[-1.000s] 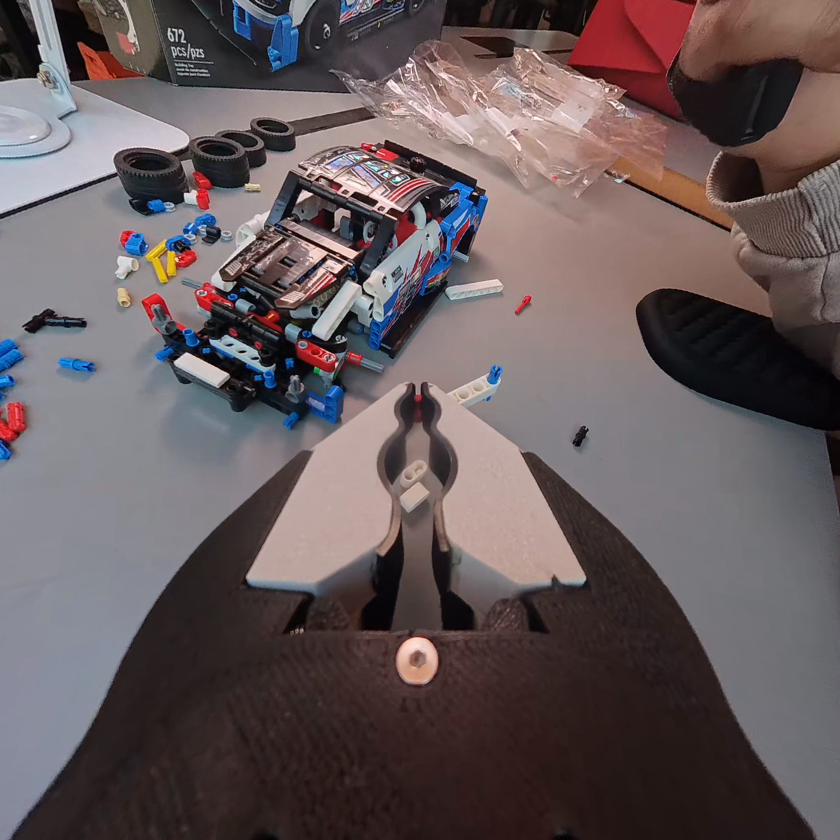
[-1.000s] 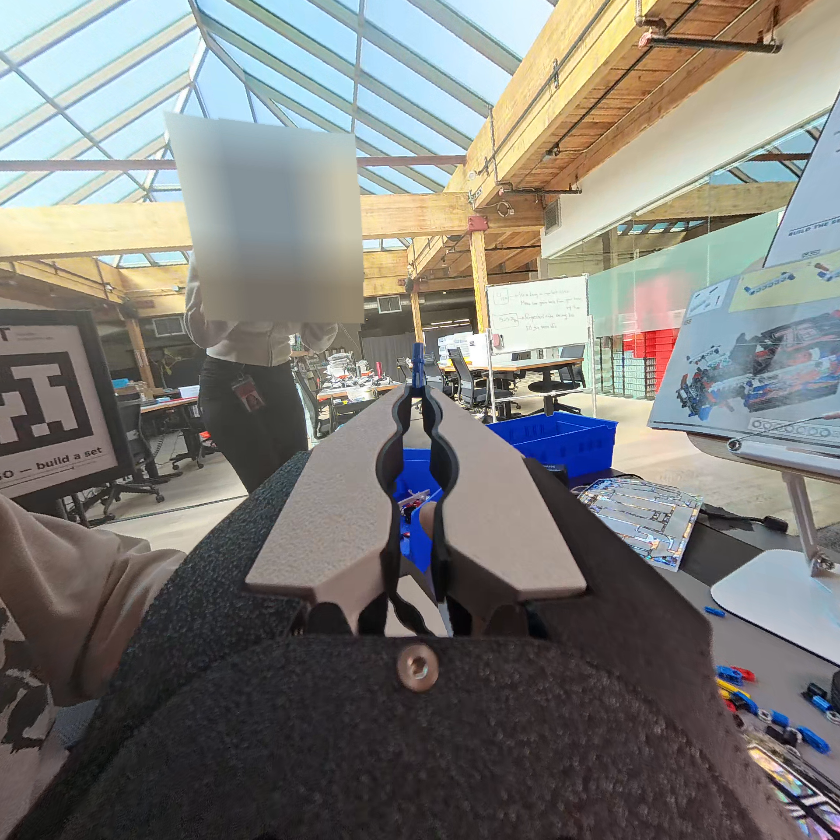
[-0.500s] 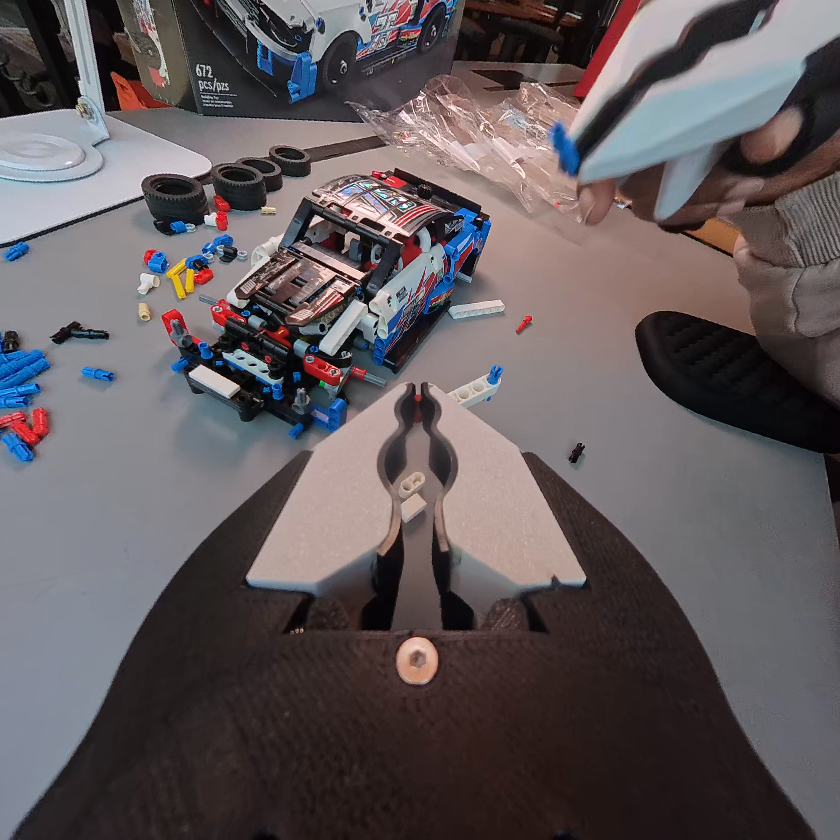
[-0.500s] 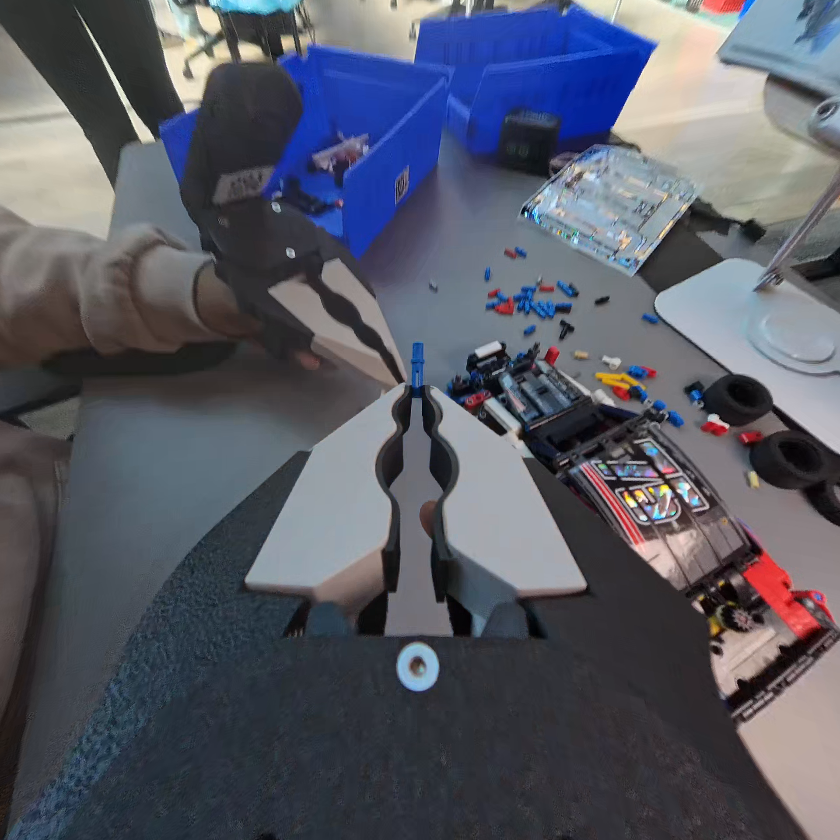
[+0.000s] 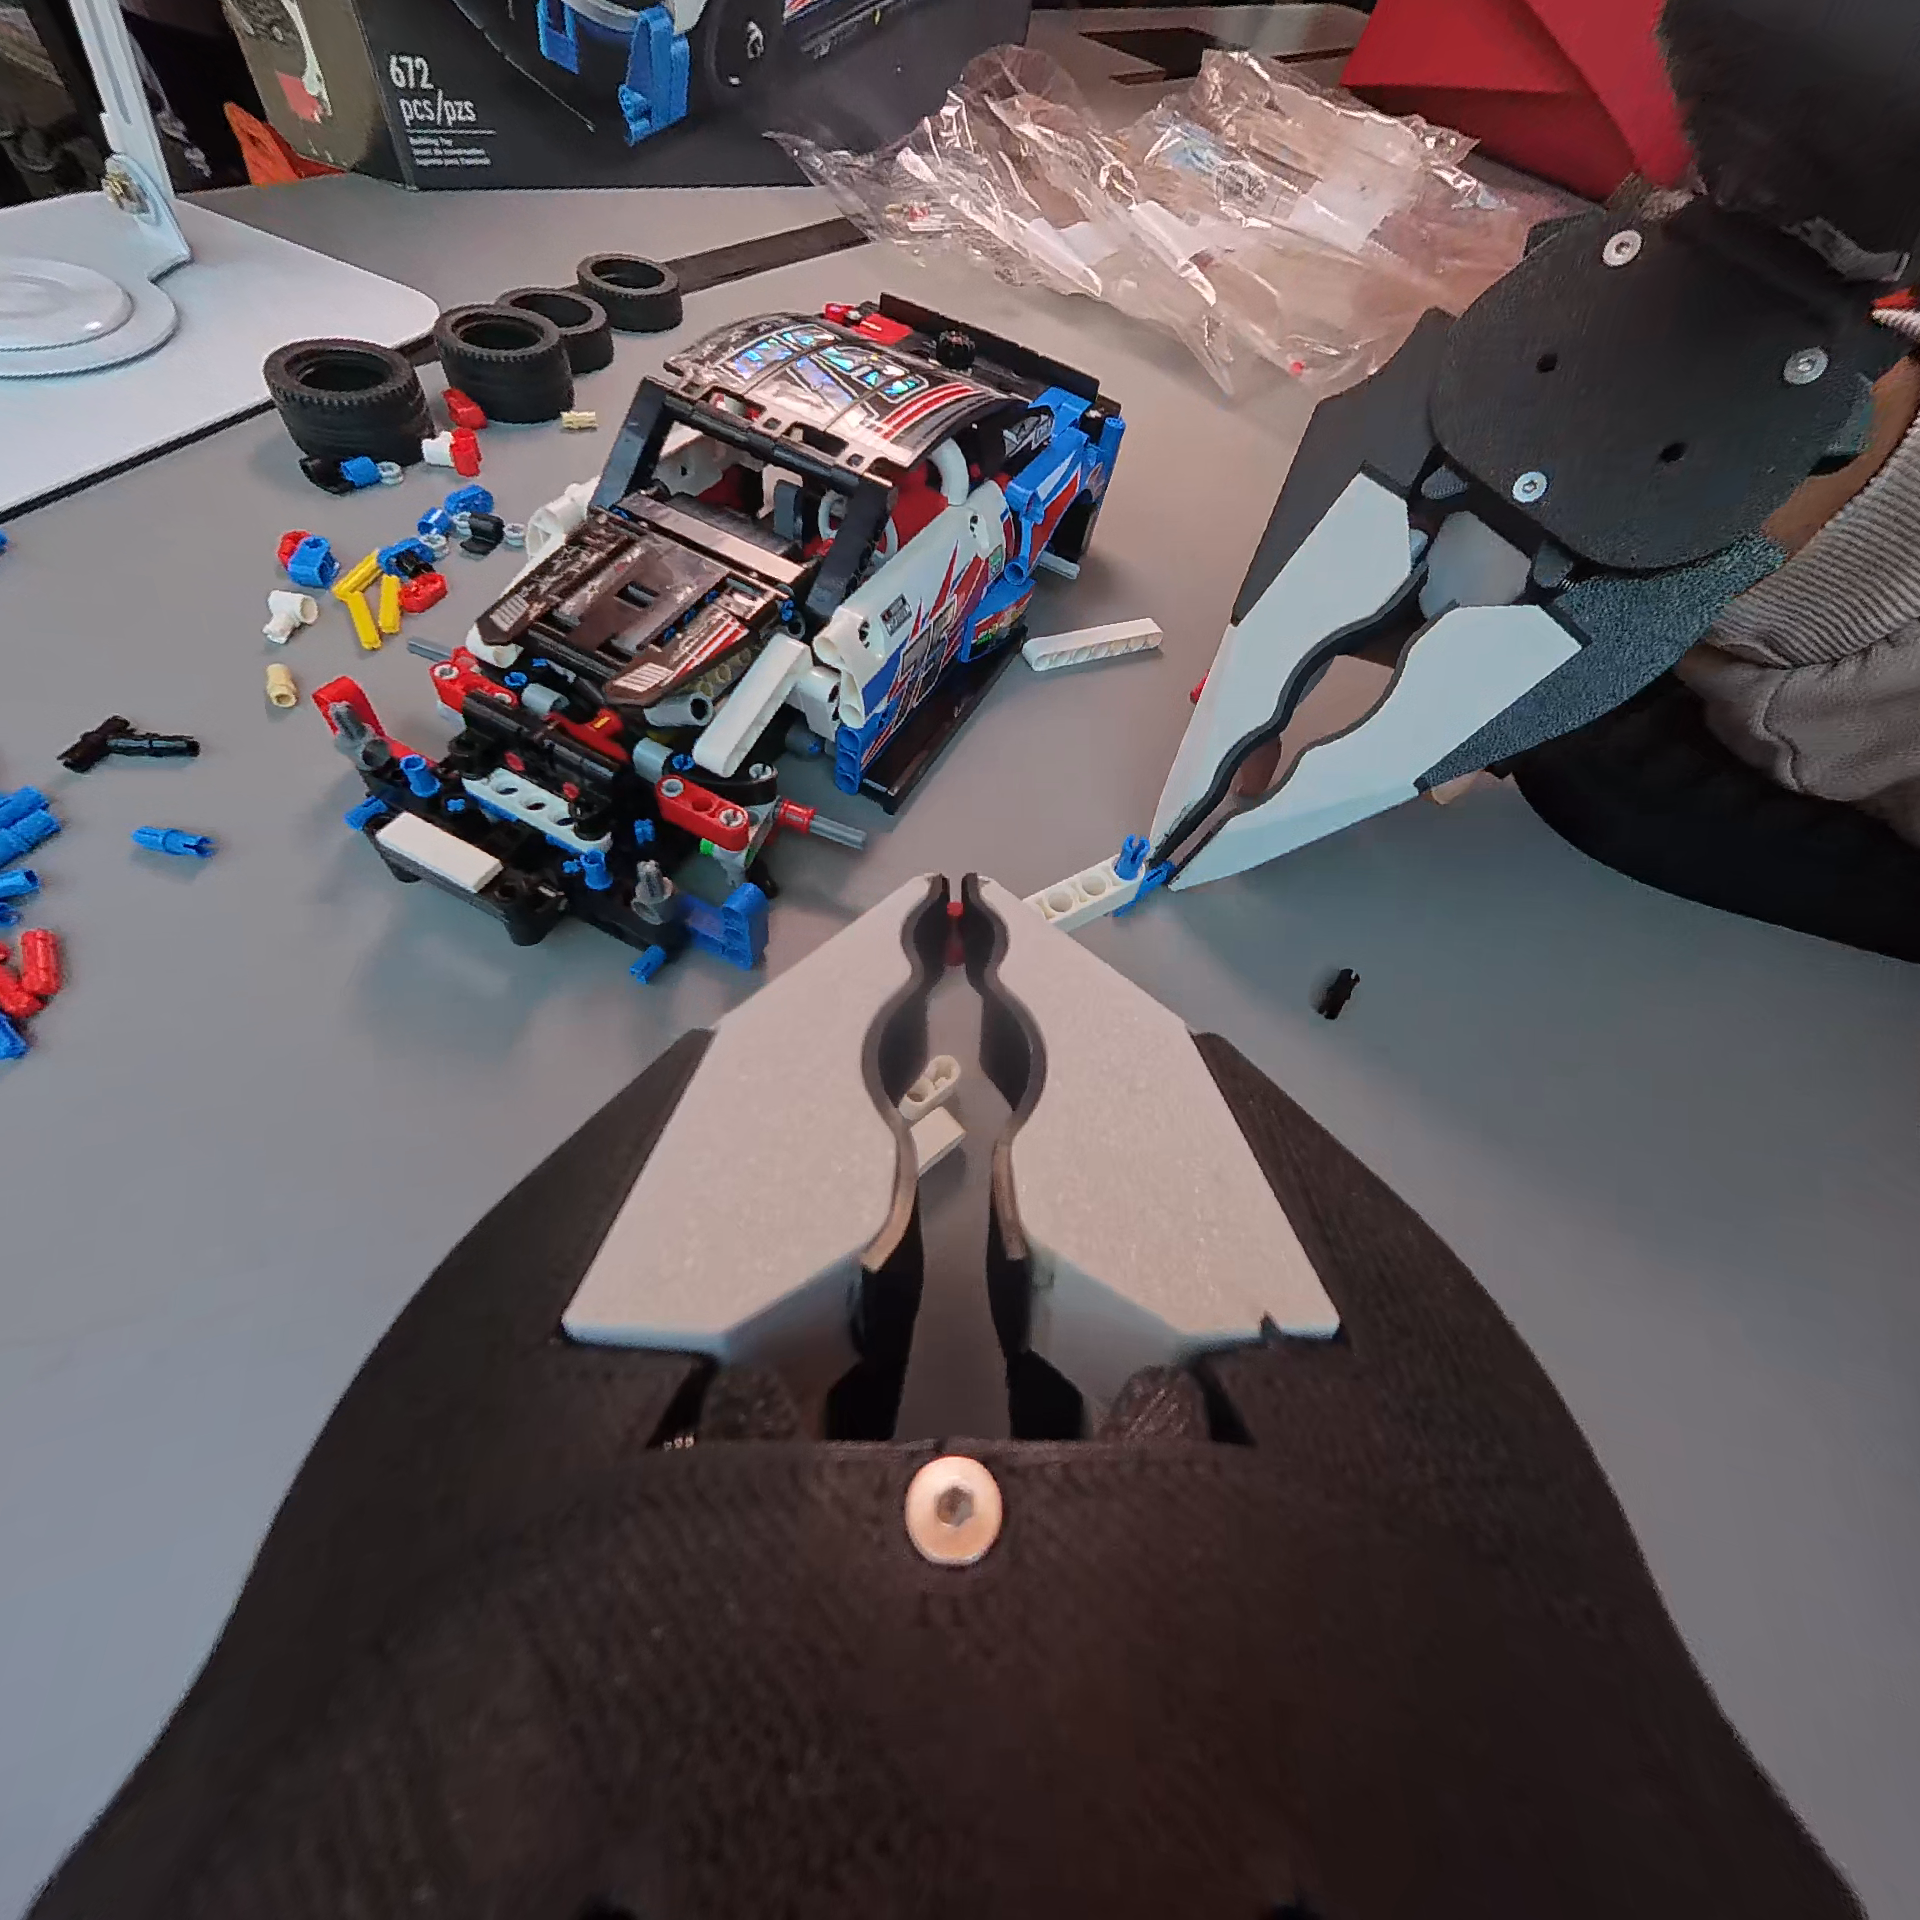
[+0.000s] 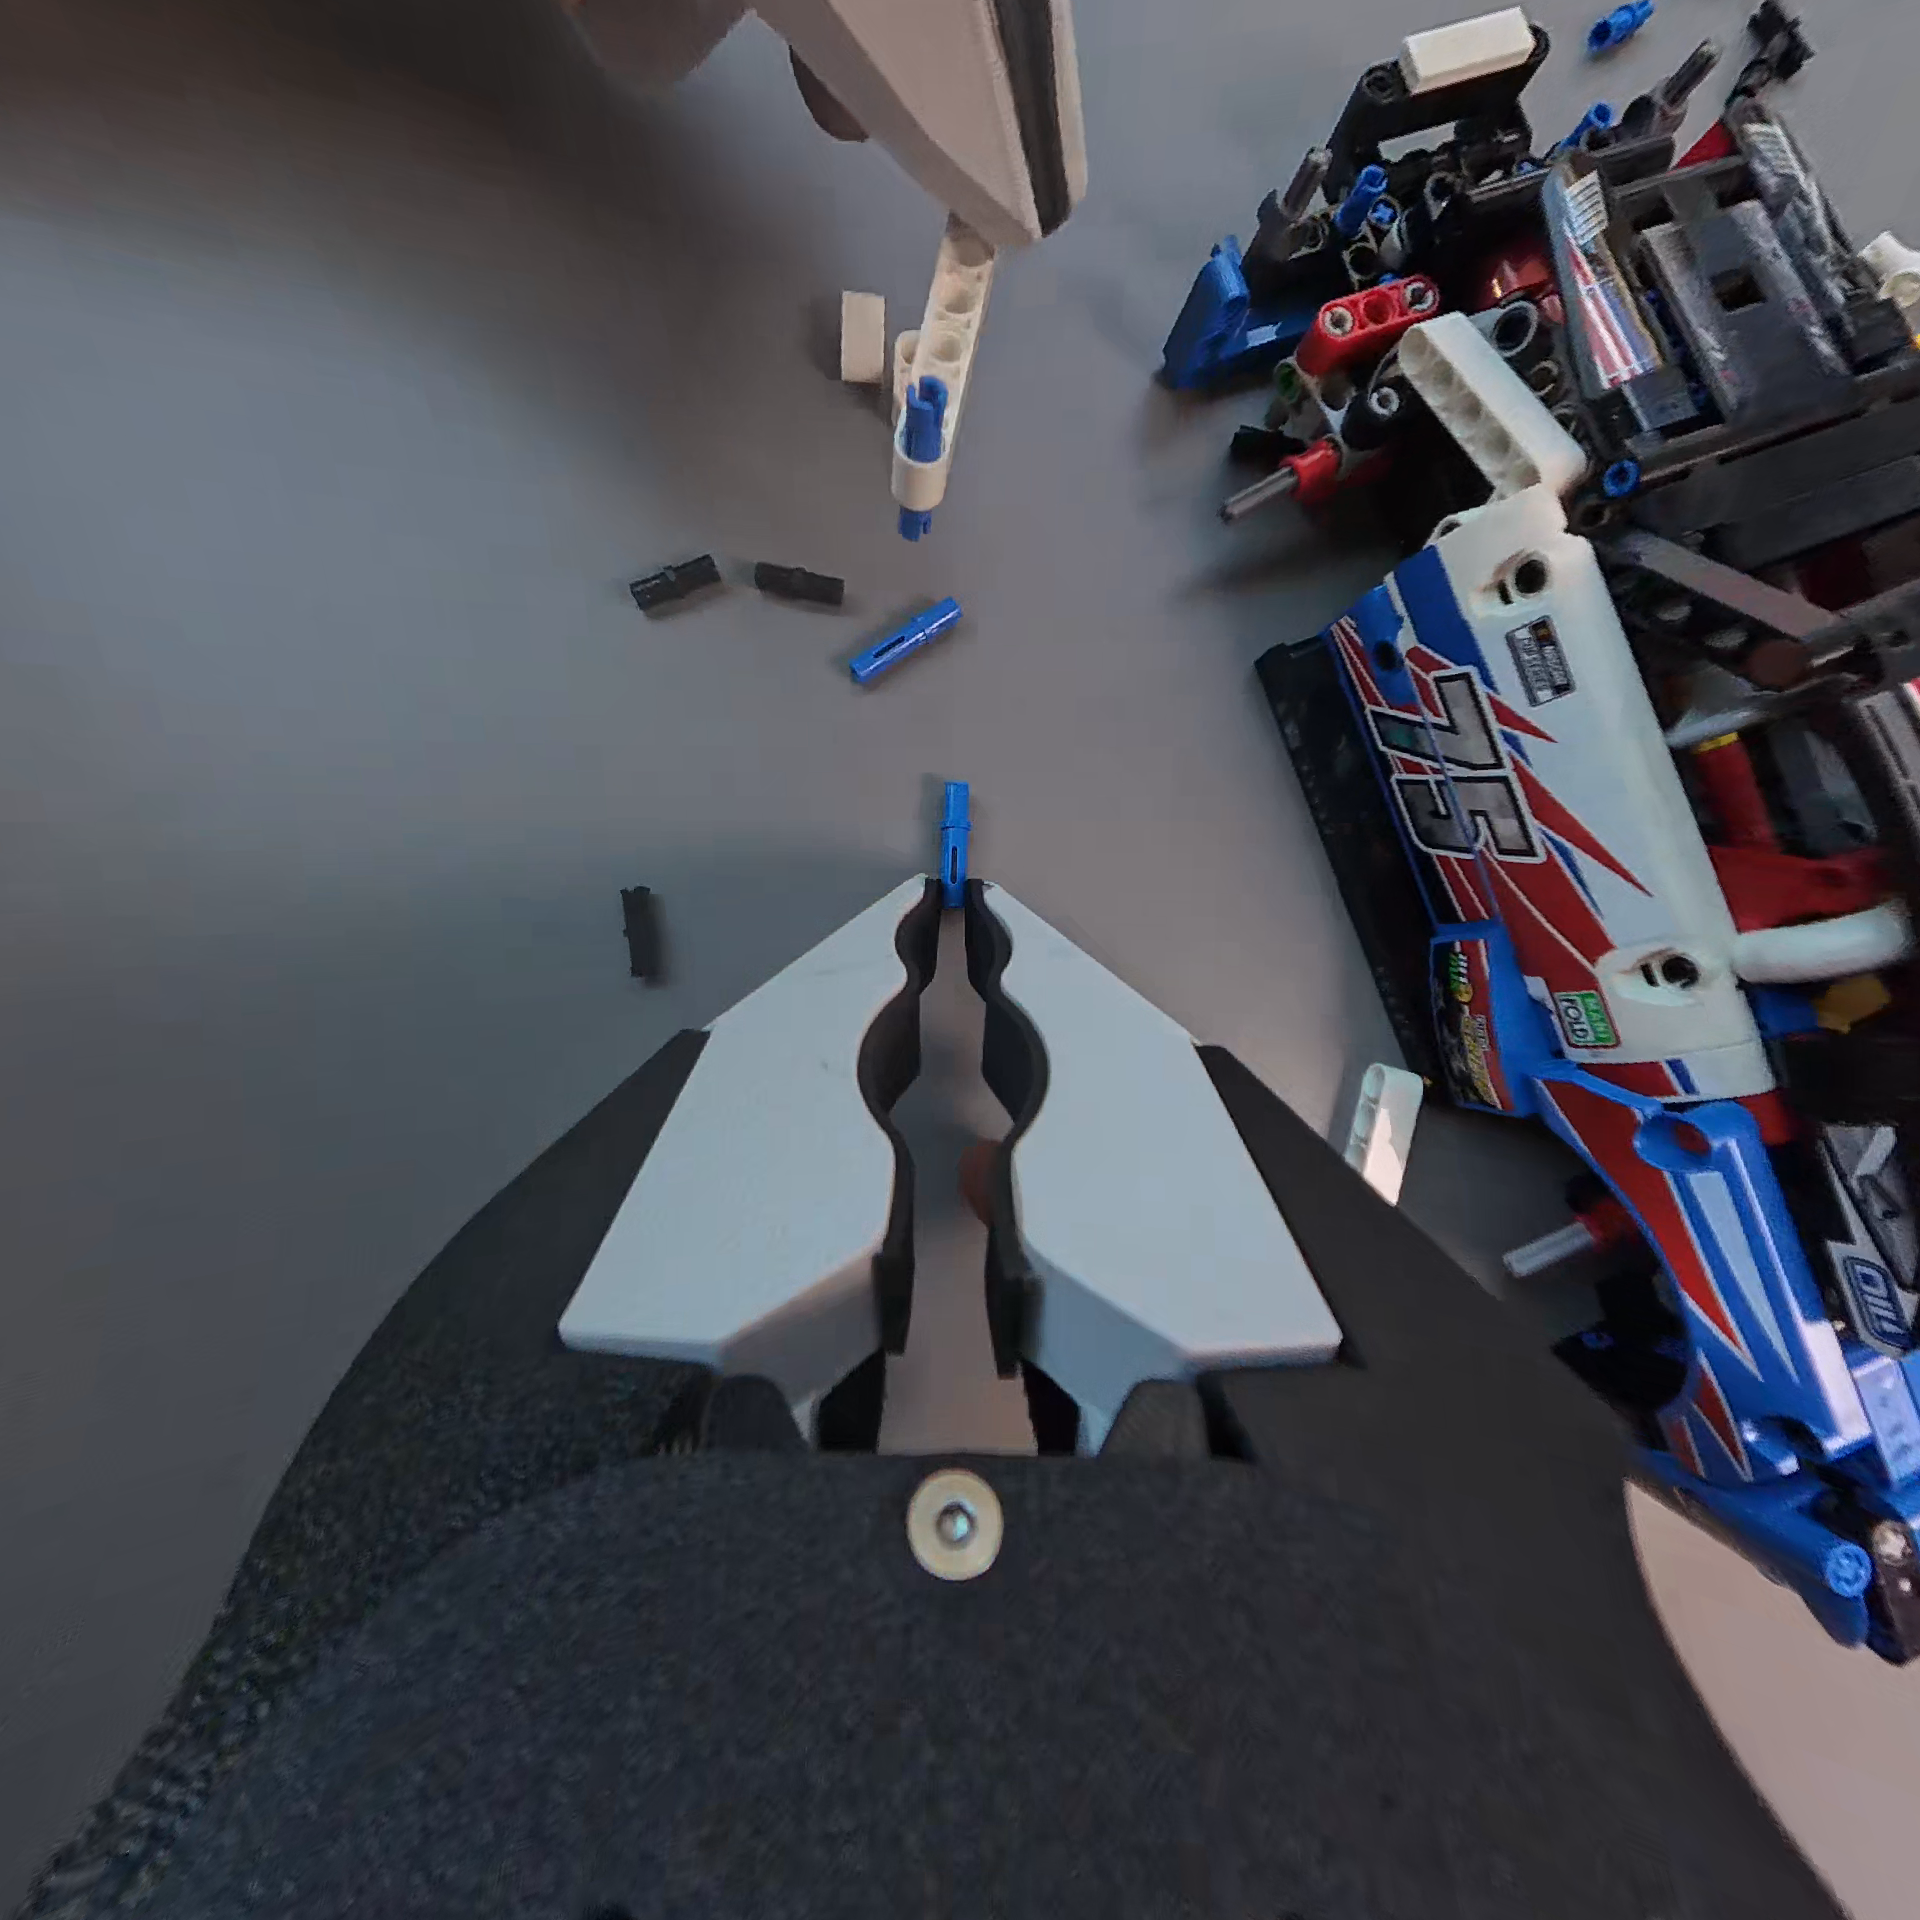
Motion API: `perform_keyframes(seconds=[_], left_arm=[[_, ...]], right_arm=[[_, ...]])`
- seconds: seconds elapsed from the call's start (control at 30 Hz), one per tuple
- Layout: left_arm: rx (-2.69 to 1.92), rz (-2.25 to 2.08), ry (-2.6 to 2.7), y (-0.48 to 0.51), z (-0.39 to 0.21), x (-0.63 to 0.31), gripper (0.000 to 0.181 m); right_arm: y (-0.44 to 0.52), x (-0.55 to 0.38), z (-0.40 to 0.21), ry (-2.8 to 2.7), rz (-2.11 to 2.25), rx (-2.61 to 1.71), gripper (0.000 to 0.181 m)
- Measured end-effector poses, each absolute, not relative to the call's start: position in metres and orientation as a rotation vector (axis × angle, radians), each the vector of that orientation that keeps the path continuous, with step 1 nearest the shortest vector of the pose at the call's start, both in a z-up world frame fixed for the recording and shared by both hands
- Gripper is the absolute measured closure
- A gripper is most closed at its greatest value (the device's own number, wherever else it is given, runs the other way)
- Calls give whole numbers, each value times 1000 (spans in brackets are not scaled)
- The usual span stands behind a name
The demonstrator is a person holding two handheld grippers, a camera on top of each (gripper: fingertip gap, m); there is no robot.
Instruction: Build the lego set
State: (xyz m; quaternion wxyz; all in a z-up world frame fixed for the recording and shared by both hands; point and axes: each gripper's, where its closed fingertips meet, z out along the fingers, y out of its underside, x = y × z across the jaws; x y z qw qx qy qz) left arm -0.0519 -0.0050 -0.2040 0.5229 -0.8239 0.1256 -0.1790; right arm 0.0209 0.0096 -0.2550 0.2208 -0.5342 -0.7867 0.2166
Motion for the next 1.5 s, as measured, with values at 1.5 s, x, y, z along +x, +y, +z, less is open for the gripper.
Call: perform_keyframes(seconds=[1.5], left_arm=[[-1845,-343,695,-23,-192,-15,175]], right_arm=[[10,22,-228,-2107,870,-1282,169]])
